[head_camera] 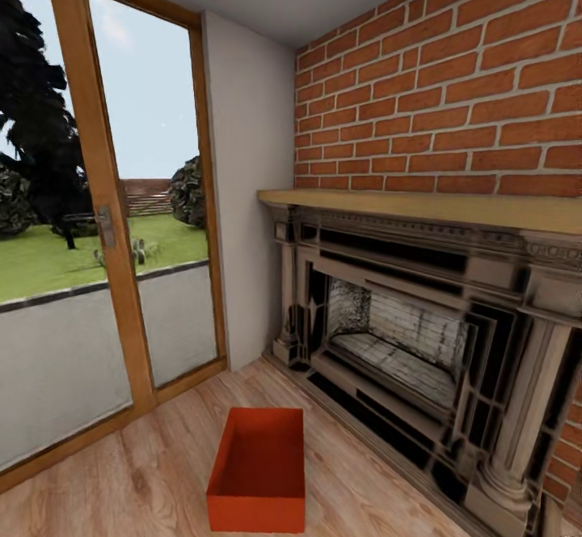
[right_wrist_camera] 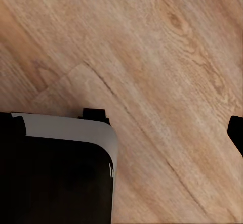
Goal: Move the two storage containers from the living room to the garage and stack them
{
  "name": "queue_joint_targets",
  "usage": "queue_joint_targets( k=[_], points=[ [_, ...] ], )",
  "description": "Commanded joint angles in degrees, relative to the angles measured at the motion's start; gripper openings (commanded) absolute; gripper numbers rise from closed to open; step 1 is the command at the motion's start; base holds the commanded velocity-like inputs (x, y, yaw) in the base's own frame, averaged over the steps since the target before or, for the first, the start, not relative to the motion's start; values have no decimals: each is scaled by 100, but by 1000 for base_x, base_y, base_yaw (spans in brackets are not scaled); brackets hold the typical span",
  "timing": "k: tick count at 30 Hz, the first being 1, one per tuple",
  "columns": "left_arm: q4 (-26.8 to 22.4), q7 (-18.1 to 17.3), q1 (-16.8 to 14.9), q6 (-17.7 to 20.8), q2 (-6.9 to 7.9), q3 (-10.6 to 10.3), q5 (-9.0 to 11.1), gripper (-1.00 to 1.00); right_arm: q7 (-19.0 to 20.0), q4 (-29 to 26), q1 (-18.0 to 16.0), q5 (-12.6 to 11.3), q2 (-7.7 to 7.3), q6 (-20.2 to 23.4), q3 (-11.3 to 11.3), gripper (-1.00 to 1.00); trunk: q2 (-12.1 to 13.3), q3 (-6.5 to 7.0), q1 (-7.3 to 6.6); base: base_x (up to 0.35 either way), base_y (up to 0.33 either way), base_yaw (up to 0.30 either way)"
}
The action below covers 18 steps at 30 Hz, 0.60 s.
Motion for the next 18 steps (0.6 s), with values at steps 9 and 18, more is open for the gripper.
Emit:
queue_joint_targets(
  k=[9, 18],
  points=[
    [8, 9, -2, -24, 7, -12, 32, 100, -7, 18, -9, 29, -3, -20, 45, 100, -4, -7, 4, 312, 141, -61],
    [8, 9, -2, -26, 11, -12, 33, 100, 46, 18, -9, 29, -7, -17, 51, 100, -4, -7, 4, 312, 134, -1]
  ],
)
